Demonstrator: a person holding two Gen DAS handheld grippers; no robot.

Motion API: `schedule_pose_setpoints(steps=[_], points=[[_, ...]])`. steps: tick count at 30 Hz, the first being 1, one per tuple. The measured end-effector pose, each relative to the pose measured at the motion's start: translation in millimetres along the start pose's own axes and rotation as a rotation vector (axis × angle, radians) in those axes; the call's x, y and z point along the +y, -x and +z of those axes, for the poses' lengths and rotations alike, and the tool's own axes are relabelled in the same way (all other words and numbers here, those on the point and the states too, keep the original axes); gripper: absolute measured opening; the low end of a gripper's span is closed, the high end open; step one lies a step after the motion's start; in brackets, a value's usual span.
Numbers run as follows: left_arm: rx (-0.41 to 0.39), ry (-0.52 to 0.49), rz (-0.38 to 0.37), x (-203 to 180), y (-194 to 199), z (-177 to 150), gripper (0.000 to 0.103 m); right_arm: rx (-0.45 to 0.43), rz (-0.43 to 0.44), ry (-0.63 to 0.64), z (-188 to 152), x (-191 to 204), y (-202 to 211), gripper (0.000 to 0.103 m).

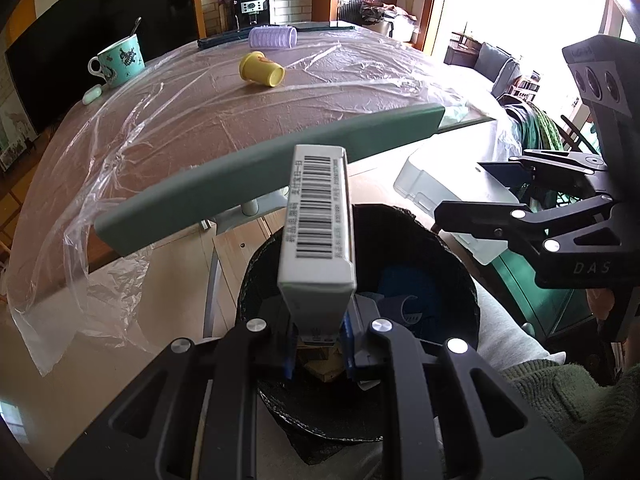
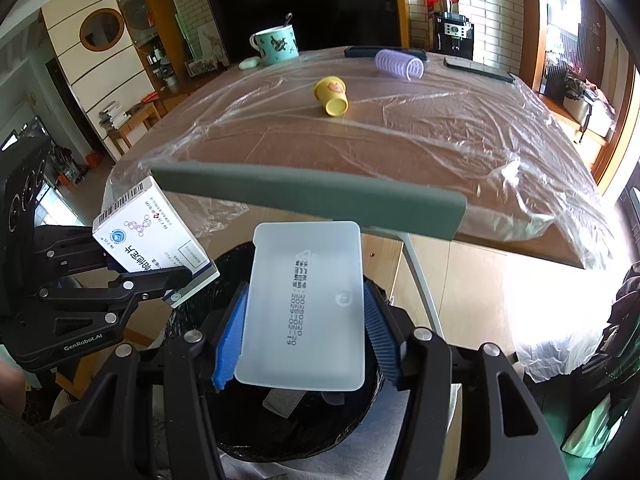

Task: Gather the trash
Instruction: 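Carry the white medicine box and plastic container over the black bin with both grippers, then lower the white box and container into the bin and open both grippers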

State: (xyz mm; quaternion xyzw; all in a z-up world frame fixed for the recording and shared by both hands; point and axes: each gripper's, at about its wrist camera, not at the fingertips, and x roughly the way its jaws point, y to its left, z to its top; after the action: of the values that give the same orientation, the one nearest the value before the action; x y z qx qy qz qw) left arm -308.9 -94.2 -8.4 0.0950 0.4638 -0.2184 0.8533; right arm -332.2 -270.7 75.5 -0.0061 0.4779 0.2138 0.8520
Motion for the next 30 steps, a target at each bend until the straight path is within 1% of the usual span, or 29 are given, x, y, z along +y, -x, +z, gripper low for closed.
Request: schedule_pose_setpoints(steps=[14,30], points=[[0.07,0.015,0.014,3,-27,-12,0.019,0.064,-0.039,-0.002,-14,-4,-26,0.055],[0.118,0.013,0.051,6,-49,-22,0.019,0.111,-0.039,-0.014,-20,-6,-48,0.055]])
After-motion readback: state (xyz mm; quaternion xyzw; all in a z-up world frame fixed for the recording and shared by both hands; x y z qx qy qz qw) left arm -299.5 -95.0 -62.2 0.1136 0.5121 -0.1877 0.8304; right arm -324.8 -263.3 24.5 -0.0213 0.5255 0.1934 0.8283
